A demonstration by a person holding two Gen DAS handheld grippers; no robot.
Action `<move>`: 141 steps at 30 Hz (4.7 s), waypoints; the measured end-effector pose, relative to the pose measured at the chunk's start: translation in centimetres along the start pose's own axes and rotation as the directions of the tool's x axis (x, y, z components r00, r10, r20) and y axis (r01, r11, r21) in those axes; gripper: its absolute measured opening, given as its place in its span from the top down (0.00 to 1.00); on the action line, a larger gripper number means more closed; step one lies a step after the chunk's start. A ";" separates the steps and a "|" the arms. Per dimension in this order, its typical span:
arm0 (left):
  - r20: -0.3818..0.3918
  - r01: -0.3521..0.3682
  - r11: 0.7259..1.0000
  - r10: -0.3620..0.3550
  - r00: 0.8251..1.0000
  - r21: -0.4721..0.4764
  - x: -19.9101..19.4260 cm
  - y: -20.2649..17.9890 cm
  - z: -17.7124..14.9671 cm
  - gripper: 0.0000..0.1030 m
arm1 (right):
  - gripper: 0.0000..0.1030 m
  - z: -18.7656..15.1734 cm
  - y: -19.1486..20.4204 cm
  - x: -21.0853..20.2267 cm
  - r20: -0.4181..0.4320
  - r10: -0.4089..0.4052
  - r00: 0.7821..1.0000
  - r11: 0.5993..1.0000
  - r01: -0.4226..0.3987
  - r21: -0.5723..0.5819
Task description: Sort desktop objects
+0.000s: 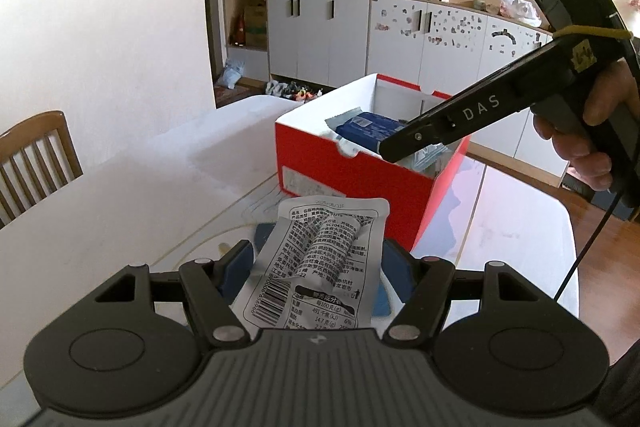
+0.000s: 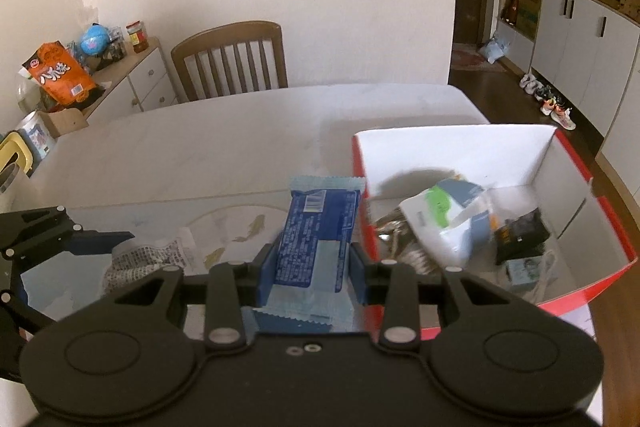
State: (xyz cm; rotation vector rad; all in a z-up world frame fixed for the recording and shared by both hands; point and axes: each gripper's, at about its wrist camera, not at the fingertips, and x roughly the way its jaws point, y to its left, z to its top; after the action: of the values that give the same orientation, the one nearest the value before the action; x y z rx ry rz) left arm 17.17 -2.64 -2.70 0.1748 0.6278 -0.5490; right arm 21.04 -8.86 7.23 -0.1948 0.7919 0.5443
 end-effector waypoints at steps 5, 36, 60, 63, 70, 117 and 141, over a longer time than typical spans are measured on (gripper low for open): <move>0.000 -0.001 1.000 0.001 1.000 -0.012 1.0 -1.2 1.2 0.33 | 0.64 0.2 -2.3 -0.4 0.011 -0.007 1.000 1.000 0.007 0.006; -0.015 -0.035 0.999 0.036 0.999 0.036 8.9 -7.5 8.4 0.33 | 0.64 2.0 -16.1 0.1 0.023 -0.017 1.000 1.000 0.017 0.013; -0.153 0.015 0.991 0.005 0.988 0.130 19.8 -11.6 11.9 0.33 | 0.64 1.3 -20.9 4.6 -0.083 -0.027 0.996 1.000 0.026 -0.014; -0.172 0.011 0.992 0.010 0.985 0.122 20.4 -11.3 11.9 0.33 | 0.64 1.2 -21.0 5.1 -0.096 -0.025 0.995 0.999 0.023 -0.025; -0.204 0.010 0.991 0.017 0.979 0.133 21.1 -11.5 11.8 0.33 | 0.64 0.7 -21.2 6.1 -0.119 -0.014 0.993 0.999 0.008 -0.046; -0.299 0.119 0.993 -0.107 0.948 0.021 22.1 -10.0 12.6 0.23 | 0.58 -0.7 -21.1 5.5 -0.163 0.019 0.986 1.000 -0.020 -0.006; -0.153 0.027 0.999 -0.033 0.988 -0.037 16.4 -12.0 12.6 0.23 | 0.58 -1.2 -19.7 1.3 -0.091 0.073 0.993 0.997 -0.074 -0.010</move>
State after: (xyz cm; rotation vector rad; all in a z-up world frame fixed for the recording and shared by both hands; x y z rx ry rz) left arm 28.16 -23.79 -2.35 0.1765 0.7903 -0.5567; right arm 31.49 -25.50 4.79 -0.2047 0.8862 0.6136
